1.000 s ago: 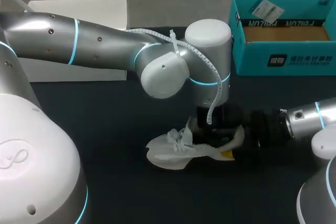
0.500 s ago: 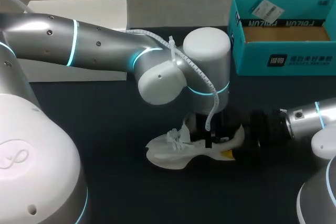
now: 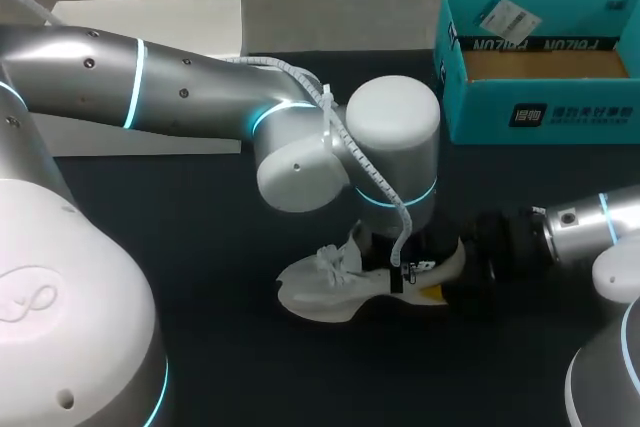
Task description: Take the shoe out of the shoebox, open the shoe tongue, remove and reinsert the insole, then place the shoe into the shoebox
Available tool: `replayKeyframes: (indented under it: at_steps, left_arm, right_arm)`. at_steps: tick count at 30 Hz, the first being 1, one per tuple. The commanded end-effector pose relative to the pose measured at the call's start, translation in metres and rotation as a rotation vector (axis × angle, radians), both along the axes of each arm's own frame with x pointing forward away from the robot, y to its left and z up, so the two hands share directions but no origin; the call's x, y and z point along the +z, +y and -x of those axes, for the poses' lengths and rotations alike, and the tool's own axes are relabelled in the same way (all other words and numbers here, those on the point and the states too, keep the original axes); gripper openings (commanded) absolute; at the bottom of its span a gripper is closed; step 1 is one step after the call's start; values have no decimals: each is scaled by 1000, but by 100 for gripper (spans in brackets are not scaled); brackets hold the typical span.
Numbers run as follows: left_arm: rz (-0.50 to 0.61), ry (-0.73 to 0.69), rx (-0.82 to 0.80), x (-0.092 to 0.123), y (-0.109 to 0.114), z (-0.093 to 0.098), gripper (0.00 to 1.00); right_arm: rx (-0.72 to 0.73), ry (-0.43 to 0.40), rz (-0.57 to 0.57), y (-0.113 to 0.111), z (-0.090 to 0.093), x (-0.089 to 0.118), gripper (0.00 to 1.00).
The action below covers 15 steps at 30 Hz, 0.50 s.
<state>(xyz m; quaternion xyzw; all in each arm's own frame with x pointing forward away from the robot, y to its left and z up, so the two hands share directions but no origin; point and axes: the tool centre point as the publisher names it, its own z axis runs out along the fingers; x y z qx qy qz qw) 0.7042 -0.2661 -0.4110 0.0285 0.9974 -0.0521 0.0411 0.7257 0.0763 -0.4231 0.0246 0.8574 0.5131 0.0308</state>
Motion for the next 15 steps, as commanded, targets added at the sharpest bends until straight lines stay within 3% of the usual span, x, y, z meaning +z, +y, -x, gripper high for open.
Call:
replayKeyframes:
  at_steps: [1,9,15]
  left_arm:
    - [-3,-39,9,3,8,-1,0]
    - [29,-76,33,26,12,-6,0]
    - [120,-19,43,40,14,-6,0]
  right_arm:
    - [-2,-1,4,0,0,1,0]
    - [-2,-1,4,0,0,1,0]
    - [-2,-1,4,0,0,1,0]
